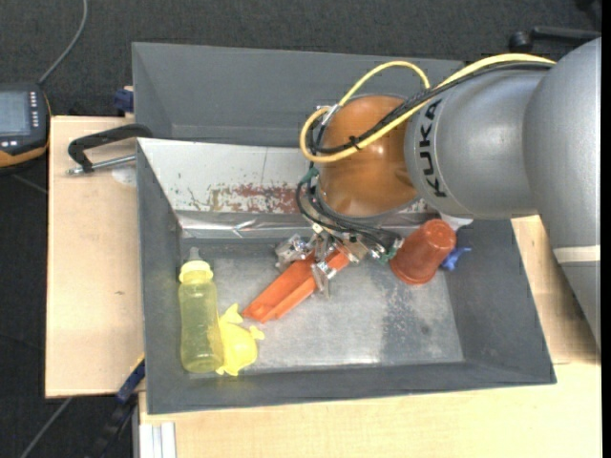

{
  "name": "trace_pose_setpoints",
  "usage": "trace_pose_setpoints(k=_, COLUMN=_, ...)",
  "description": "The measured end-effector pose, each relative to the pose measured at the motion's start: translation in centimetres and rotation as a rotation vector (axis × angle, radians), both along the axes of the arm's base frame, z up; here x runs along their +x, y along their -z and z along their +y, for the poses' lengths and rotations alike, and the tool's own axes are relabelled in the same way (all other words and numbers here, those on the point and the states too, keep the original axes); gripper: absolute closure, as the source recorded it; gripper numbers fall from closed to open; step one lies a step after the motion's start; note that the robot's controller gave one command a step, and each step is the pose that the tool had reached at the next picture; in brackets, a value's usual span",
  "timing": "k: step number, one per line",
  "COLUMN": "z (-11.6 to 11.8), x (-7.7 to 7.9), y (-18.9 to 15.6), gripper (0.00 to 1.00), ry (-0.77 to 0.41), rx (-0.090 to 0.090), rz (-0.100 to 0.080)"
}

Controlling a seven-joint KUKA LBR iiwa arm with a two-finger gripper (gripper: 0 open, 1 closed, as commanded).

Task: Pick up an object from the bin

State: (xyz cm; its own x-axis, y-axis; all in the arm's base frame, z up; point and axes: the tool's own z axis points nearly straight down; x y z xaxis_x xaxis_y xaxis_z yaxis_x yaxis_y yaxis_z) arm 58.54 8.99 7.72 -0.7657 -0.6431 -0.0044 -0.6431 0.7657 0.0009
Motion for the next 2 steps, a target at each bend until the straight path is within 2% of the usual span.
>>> trace_pose_setpoints(k=1, z=0.5, x=-0.1, y=-4.4, gripper=1.00, ry=-0.019, rx=0.003, rz=-0.013)
trace_pose_setpoints(k=2, z=2.1, x=-1.9, y=-12.6, gripper=1.00, ry=-0.088, rx=0.003, rz=-0.006)
